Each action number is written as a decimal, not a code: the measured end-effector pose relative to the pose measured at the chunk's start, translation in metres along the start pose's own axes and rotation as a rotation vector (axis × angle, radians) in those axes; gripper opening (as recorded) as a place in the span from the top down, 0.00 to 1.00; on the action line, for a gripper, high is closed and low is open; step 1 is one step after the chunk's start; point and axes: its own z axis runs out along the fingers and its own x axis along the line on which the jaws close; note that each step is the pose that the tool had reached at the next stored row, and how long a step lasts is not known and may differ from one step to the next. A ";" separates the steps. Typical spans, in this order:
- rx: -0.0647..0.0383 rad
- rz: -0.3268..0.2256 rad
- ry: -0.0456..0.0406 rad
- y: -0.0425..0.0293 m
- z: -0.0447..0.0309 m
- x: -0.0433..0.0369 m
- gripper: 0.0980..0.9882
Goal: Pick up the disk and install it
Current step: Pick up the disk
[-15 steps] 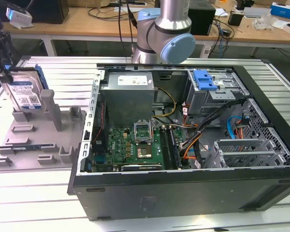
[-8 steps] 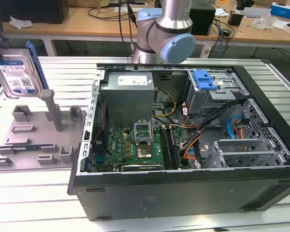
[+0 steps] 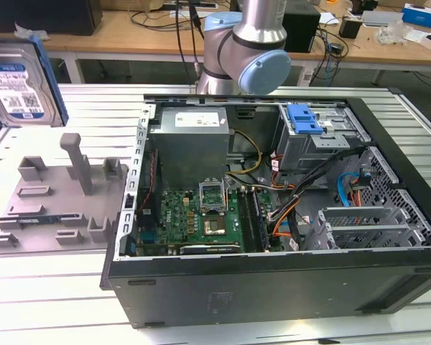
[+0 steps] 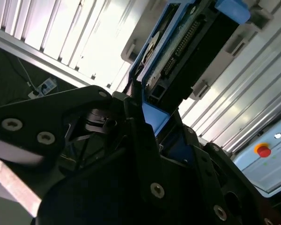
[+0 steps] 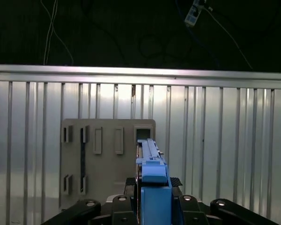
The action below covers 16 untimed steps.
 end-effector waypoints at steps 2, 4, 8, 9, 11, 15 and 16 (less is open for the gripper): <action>0.000 0.000 -0.0009 -0.0008 -0.0088 0.0001 0.70; 0.000 0.000 -0.0026 -0.0022 -0.0227 0.0002 0.70; 0.001 0.000 -0.0124 -0.0061 -0.0544 0.0007 0.70; 0.001 0.000 -0.0125 -0.0061 -0.0545 0.0007 0.70; 0.000 0.000 -0.0125 -0.0062 -0.0545 0.0007 0.70; 0.001 0.000 -0.0126 -0.0111 -0.0546 0.0038 0.70; 0.000 0.000 -0.0128 -0.0166 -0.0547 0.0073 0.70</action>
